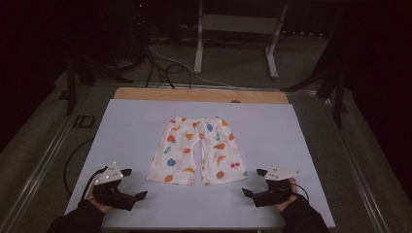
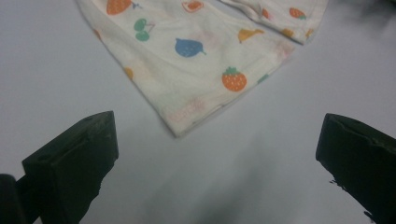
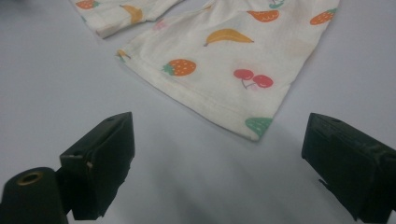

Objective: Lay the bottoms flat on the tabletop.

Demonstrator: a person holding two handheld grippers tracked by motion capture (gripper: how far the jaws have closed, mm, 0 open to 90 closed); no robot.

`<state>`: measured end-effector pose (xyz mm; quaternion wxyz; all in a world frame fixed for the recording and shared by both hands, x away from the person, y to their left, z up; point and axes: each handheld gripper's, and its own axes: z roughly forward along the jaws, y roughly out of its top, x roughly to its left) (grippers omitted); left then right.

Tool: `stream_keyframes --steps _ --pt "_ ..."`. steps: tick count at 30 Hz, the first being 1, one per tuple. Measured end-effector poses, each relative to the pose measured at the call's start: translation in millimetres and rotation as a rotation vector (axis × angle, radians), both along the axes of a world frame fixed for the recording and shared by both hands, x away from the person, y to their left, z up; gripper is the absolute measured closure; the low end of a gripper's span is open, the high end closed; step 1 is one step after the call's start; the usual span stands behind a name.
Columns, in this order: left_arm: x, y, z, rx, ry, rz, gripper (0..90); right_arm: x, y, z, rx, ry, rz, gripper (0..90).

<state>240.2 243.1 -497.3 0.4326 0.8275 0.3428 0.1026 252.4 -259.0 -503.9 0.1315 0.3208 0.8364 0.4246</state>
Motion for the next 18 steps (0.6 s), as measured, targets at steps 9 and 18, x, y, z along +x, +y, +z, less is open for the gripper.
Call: stream_keyframes --steps 9,18 --pt "-1.9 -4.0 -1.5 -0.015 0.006 -0.02 0.2 2.6 2.9 0.9 -0.001 -0.004 0.002 9.6" --pt "-1.5 -5.3 -2.7 -0.019 0.007 -0.018 0.3 3.2 1.9 0.8 -0.003 0.001 0.006 9.6"
